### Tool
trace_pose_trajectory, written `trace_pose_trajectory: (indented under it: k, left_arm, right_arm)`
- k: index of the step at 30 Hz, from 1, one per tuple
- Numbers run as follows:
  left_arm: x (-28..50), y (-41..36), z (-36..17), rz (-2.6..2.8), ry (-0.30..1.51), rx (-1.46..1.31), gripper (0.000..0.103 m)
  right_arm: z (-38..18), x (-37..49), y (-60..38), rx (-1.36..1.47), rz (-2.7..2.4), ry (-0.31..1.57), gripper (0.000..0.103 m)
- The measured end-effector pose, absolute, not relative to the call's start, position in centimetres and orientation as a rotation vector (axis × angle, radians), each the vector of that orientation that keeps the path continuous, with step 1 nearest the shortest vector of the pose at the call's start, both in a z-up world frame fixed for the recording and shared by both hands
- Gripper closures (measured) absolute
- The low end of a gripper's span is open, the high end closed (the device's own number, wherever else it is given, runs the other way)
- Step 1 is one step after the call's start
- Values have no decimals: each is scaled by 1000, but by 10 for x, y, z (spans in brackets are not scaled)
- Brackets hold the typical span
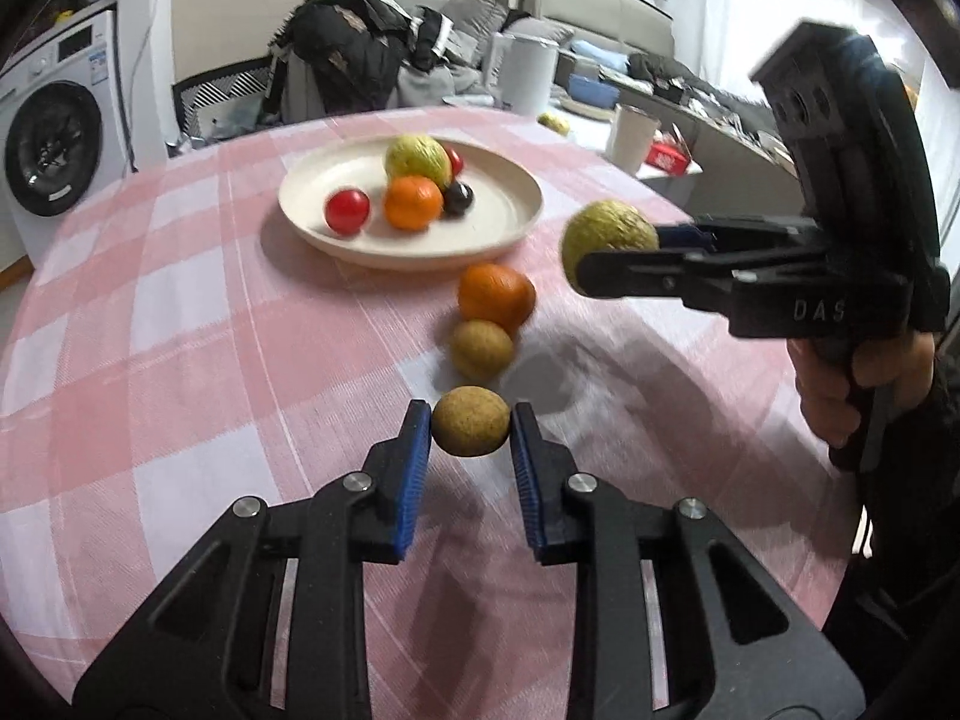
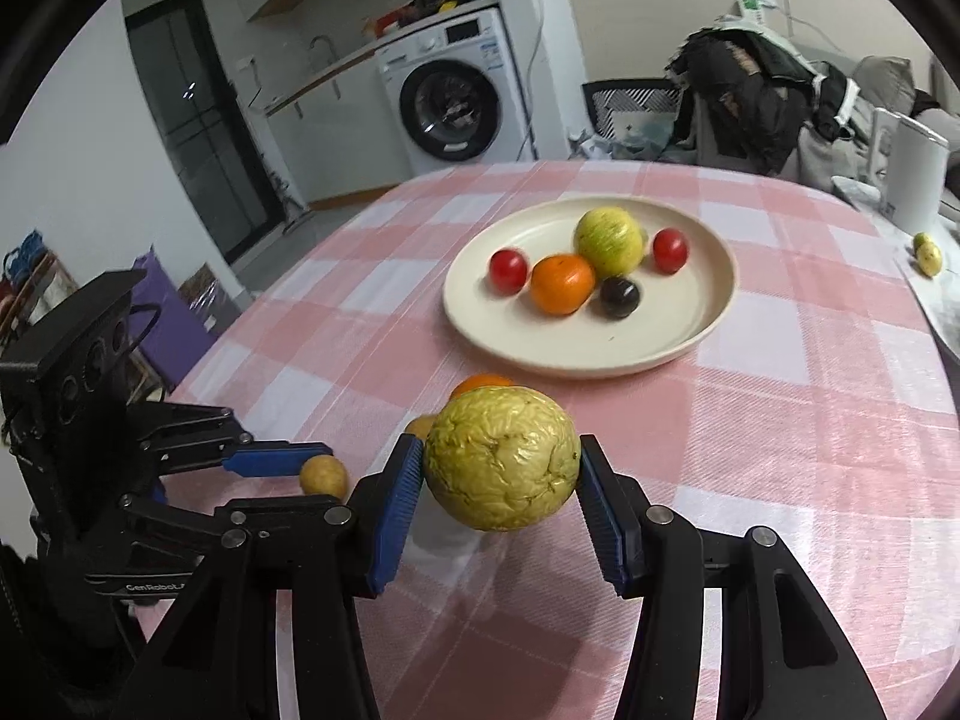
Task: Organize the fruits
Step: 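Carry the yellow-green citrus and brown fruit onto the plate and open both tools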
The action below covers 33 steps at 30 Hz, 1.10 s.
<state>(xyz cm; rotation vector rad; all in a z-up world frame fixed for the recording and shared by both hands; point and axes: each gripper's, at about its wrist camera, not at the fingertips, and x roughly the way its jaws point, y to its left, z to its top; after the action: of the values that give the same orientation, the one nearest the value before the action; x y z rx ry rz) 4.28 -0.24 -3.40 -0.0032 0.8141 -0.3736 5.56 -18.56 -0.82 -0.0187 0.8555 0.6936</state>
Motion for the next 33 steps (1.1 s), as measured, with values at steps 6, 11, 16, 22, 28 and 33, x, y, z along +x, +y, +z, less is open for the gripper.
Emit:
trace_pose_trajectory:
  k: [6, 11, 16, 22, 28, 33]
  left_arm:
    - [63, 2, -18, -333, 750, -51, 79]
    - [85, 0, -9, -295, 712, -72, 79]
    - [110, -4, -11, -248, 713, -79, 79]
    - [142, -5, -21, -197, 726, -73, 79]
    - [163, -7, -31, -193, 744, -73, 79]
    - [167, -8, -37, -190, 753, -62, 78]
  right_arm:
    - [-3, 65, -193, 7, 623, 824, 51]
    - [-1, 69, -196, 22, 587, 802, 51]
    - [-1, 79, -198, 47, 552, 797, 51]
    - [-3, 97, -190, 51, 534, 798, 51]
    - [-8, 113, -177, 42, 518, 802, 51]
    - [-12, 121, -169, 22, 515, 809, 51]
